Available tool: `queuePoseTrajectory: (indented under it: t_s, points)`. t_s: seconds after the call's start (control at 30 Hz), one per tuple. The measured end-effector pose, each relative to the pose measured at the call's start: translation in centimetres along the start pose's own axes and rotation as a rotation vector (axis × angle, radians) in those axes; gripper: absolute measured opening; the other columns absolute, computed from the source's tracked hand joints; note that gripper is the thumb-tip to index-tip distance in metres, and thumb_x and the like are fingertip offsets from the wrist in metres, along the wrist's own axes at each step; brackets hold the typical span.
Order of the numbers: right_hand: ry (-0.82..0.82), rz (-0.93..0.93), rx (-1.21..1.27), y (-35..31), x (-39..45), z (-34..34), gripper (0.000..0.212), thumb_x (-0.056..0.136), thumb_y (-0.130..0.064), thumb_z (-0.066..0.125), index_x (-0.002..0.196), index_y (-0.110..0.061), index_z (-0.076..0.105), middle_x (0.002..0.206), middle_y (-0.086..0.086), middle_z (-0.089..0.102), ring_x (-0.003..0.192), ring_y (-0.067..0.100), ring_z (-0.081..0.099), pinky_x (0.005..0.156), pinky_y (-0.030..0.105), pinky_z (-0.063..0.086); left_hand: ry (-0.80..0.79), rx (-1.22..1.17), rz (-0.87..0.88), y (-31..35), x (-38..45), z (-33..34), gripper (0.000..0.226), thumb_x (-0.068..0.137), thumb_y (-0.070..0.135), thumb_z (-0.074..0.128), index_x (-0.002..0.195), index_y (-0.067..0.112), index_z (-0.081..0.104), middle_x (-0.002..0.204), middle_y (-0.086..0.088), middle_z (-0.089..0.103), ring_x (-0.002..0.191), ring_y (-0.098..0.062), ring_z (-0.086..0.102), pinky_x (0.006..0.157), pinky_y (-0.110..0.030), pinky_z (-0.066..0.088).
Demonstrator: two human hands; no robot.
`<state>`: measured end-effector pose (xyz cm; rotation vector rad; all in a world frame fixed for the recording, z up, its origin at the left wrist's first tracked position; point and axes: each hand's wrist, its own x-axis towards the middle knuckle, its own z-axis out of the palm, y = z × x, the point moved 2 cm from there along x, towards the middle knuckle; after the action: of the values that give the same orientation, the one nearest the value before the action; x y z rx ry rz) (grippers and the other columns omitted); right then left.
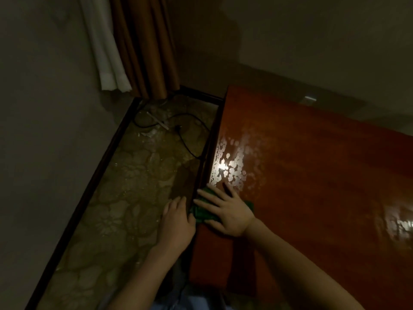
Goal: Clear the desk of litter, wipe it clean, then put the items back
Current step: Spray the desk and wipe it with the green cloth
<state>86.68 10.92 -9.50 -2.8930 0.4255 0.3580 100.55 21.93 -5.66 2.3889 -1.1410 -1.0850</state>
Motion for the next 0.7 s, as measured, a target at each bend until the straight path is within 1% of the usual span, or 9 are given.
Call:
queuePoseTrajectory:
  t_s: [0.1, 0.2, 0.27, 0.4, 0.53, 0.6, 0.7]
  points:
    - [0.058, 0.201, 0.079, 5.4, 2.8, -2.0, 0.058, 0.096, -0.059, 0.021, 0.150, -0.037, 0.015, 0.157, -0.009, 0.013, 0.146, 0.020, 0.006, 0.115, 0.061, 0.005, -0.019, -0.008, -0.003, 2.5, 2.4, 0.9, 0.055, 0.100, 0.027, 0.038, 0.150, 0.013, 0.019, 0.156, -0.004, 0.019, 0.144, -0.019, 0.011, 0.118, -0.031, 0.010]
    - [0.089, 0.388, 0.103, 11.6, 5.5, -3.6, 0.060, 0.095, -0.059, 0.019, 0.151, -0.037, 0.010, 0.159, -0.009, 0.009, 0.147, 0.018, 0.000, 0.116, 0.059, 0.005, -0.024, -0.013, -0.010, 4.9, 5.0, 1.6, 0.055, 0.101, 0.028, 0.036, 0.151, 0.014, 0.018, 0.157, -0.003, 0.018, 0.144, -0.018, 0.010, 0.119, -0.031, 0.010]
    - [0.111, 0.433, 0.090, 15.6, 7.5, -4.8, 0.060, 0.096, -0.058, 0.019, 0.151, -0.037, 0.009, 0.160, -0.008, 0.008, 0.148, 0.018, 0.000, 0.116, 0.058, 0.005, -0.010, -0.024, -0.018, 6.3, 6.8, 1.7, 0.056, 0.100, 0.029, 0.037, 0.151, 0.015, 0.017, 0.157, -0.002, 0.018, 0.144, -0.017, 0.011, 0.119, -0.032, 0.011]
    - [0.113, 0.415, 0.080, 22.2, 11.1, -6.7, 0.059, 0.096, -0.057, 0.021, 0.151, -0.038, 0.010, 0.160, -0.009, 0.007, 0.148, 0.019, 0.000, 0.117, 0.055, -0.002, 0.014, -0.054, -0.027, 8.8, 9.9, 1.8, 0.060, 0.100, 0.030, 0.038, 0.151, 0.016, 0.012, 0.158, 0.001, 0.016, 0.145, -0.014, 0.009, 0.119, -0.032, 0.013]
    - [0.167, 0.485, 0.086, 27.4, 14.0, -8.3, 0.058, 0.097, -0.056, 0.023, 0.151, -0.036, 0.012, 0.161, -0.007, 0.008, 0.148, 0.021, 0.003, 0.116, 0.055, 0.001, 0.044, -0.024, -0.054, 10.3, 12.0, 2.1, 0.063, 0.100, 0.030, 0.038, 0.152, 0.013, 0.007, 0.159, 0.000, 0.012, 0.145, -0.014, 0.006, 0.119, -0.030, 0.013]
    - [0.194, 0.584, 0.113, 29.0, 15.0, -8.7, 0.058, 0.098, -0.055, 0.025, 0.151, -0.035, 0.012, 0.161, -0.005, 0.008, 0.148, 0.022, 0.004, 0.116, 0.055, 0.001, 0.040, 0.002, -0.072, 10.3, 12.5, 1.9, 0.063, 0.100, 0.030, 0.037, 0.152, 0.013, 0.006, 0.158, 0.000, 0.013, 0.146, -0.014, 0.005, 0.119, -0.030, 0.013]
    - [0.236, 0.810, 0.165, 29.8, 15.4, -9.0, 0.061, 0.098, -0.055, 0.022, 0.153, -0.031, 0.010, 0.161, 0.000, 0.008, 0.148, 0.025, 0.003, 0.116, 0.056, -0.001, -0.008, 0.054, -0.096, 9.9, 12.5, 1.6, 0.060, 0.100, 0.030, 0.036, 0.152, 0.013, 0.009, 0.158, -0.001, 0.017, 0.145, -0.015, 0.009, 0.118, -0.031, 0.016]
